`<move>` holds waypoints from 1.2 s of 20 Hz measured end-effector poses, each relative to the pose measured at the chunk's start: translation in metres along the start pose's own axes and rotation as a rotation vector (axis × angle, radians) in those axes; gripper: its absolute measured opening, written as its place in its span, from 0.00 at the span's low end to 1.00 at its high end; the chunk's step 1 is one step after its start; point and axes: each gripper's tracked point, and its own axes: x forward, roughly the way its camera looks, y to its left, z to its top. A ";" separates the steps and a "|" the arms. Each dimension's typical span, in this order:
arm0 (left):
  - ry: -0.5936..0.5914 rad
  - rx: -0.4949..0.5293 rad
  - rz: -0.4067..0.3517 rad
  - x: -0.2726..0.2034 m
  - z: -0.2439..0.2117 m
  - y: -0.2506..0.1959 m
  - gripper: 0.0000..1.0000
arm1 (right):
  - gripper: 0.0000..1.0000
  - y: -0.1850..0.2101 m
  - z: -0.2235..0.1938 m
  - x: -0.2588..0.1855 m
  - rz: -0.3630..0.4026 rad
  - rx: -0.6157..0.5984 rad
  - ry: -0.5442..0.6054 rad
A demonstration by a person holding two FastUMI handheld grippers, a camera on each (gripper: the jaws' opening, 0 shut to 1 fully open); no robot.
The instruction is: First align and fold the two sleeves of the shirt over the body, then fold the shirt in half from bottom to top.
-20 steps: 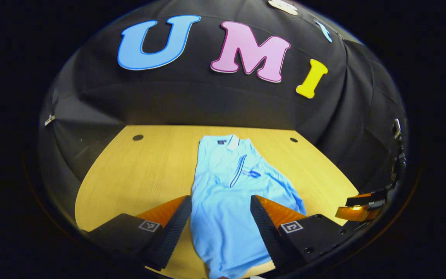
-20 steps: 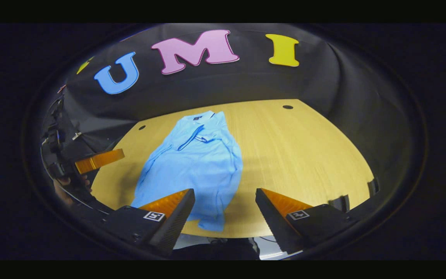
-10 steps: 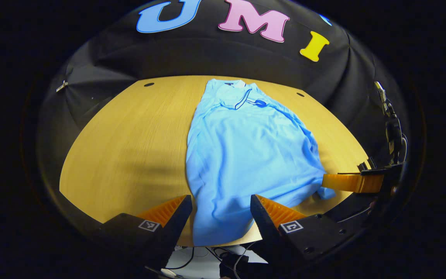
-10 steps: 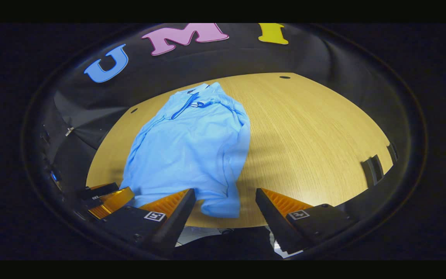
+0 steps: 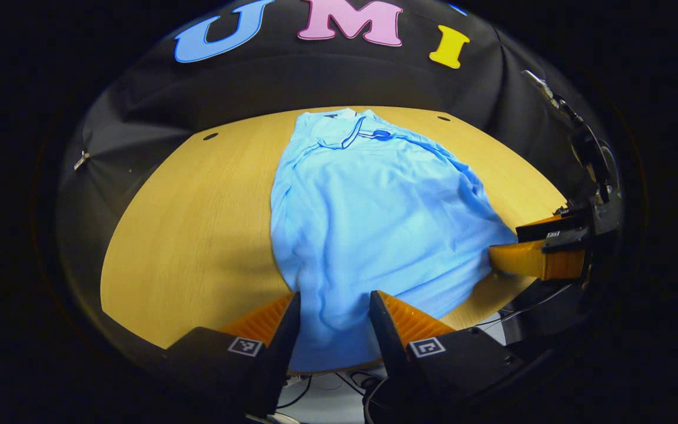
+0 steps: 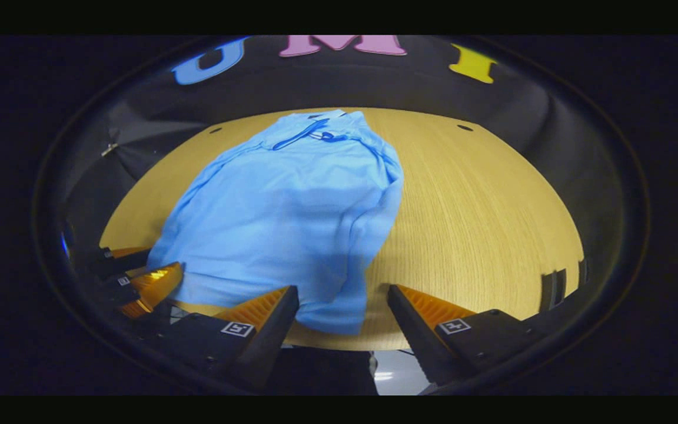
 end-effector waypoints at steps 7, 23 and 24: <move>0.032 0.014 -0.096 0.006 0.004 -0.019 0.23 | 0.31 0.009 0.004 0.008 0.028 0.054 0.072; 0.057 -0.108 -0.108 -0.003 0.087 -0.016 0.06 | 0.03 -0.005 0.095 -0.013 0.205 0.087 0.016; 0.035 -0.101 -0.108 -0.003 0.105 -0.012 0.06 | 0.03 -0.006 0.111 -0.012 0.213 0.081 -0.002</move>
